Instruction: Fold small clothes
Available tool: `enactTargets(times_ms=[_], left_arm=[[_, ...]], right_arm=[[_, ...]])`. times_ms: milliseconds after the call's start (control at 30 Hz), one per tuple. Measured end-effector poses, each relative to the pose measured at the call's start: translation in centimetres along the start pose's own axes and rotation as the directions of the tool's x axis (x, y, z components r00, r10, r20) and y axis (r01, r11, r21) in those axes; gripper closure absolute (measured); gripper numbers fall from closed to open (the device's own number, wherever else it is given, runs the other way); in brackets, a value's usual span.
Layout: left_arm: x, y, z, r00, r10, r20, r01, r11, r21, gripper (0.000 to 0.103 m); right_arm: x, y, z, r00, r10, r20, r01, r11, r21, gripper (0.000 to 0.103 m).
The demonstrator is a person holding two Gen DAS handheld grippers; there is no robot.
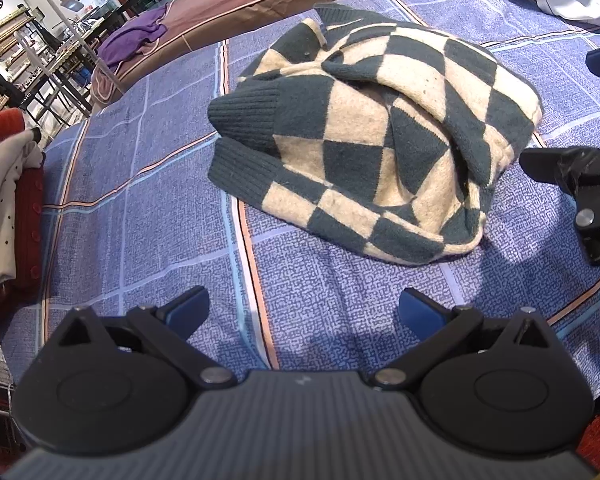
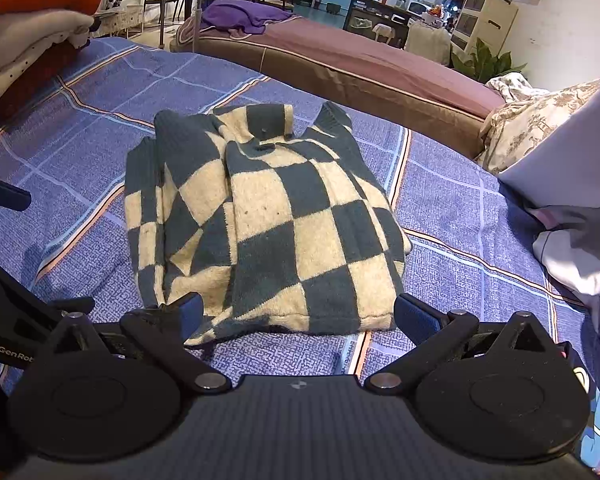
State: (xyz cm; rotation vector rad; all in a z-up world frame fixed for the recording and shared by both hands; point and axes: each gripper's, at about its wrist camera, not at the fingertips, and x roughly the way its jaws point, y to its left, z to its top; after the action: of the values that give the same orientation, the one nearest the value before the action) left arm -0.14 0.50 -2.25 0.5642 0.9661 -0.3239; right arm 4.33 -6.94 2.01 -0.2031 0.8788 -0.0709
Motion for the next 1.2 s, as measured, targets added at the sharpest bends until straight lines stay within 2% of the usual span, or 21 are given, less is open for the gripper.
enactTargets(times_ms=[1200], left_arm=[[1.1, -0.1, -0.4, 1.0, -0.004, -0.02, 0.004, 1.0, 0.004, 0.0]], right_arm=[[0.6, 0.2, -0.2, 1.0, 0.008, -0.017, -0.008, 1.0, -0.002, 0.0]])
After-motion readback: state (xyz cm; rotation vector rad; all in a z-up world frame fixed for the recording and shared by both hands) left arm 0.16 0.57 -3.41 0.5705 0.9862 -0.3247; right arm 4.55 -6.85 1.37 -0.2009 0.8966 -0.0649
